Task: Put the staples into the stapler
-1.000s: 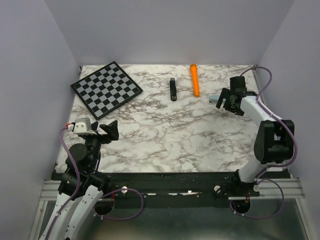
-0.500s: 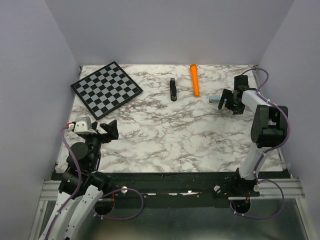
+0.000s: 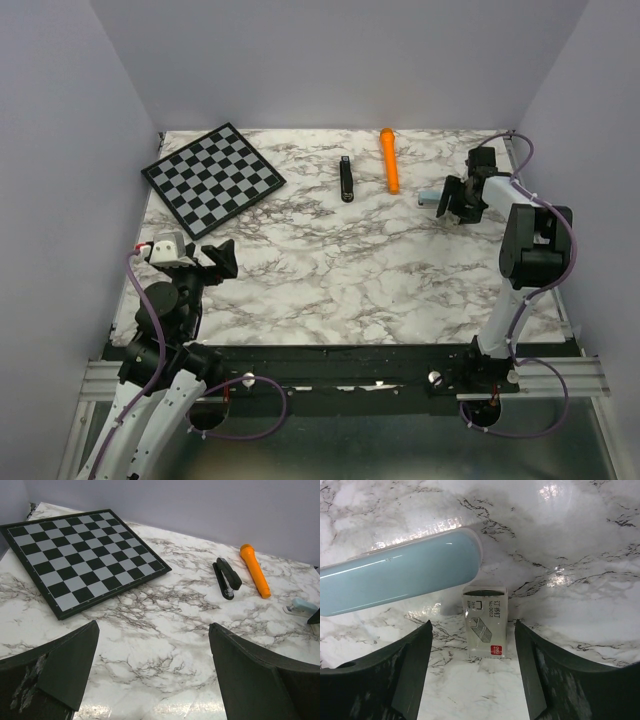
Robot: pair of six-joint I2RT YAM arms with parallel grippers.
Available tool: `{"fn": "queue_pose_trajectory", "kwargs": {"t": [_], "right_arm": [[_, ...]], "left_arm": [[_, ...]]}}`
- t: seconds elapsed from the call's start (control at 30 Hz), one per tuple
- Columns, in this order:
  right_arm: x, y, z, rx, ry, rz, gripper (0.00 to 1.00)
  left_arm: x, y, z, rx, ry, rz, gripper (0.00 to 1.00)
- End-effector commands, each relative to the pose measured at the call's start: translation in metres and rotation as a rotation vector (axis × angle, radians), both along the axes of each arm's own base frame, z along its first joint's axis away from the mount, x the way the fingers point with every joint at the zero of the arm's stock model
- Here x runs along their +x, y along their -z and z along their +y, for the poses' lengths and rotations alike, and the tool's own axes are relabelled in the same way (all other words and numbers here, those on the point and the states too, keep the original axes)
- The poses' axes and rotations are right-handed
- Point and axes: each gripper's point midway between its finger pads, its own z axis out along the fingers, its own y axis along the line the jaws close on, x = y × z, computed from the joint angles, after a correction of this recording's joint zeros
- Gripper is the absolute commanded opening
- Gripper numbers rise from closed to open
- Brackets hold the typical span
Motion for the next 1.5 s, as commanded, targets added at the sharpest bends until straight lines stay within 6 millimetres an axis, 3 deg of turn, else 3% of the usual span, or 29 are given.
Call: {"fn": "queue_pose_trajectory", "kwargs": {"t": [0.0,0.6,1.0,1.2,1.33,1.47], "right_arm": [[0.007,0.003,0.0,0.016,-0.012,0.0,0.73],[0.0,0.011,-0.004,-0.009,-0.02,0.006,0.61],[-0.007,0.011,-0.006,-0.027,-0.023,0.006,0.45],[-0.017,0.0,0.011,0.043,-0.08,-0.029,0.38],[-0.033,-0.007,0.03,0.096,-0.144,-0.045,0.37],[-0.063,-0.009,0.056,0.123,-0.224,-0.043,0.35]], "left_arm": [[-0.001,-0.004,0.004,0.017,-0.018,0.001,0.99],[-0.003,-0.006,0.006,0.013,-0.023,-0.008,0.99],[-0.004,-0.008,0.006,0.009,-0.02,-0.018,0.99],[-0.005,-0.01,0.004,0.004,-0.006,-0.029,0.99],[-0.006,-0.011,0.002,-0.001,0.007,-0.036,0.99],[-0.008,-0.015,-0.002,-0.011,0.03,-0.053,0.99]]}}
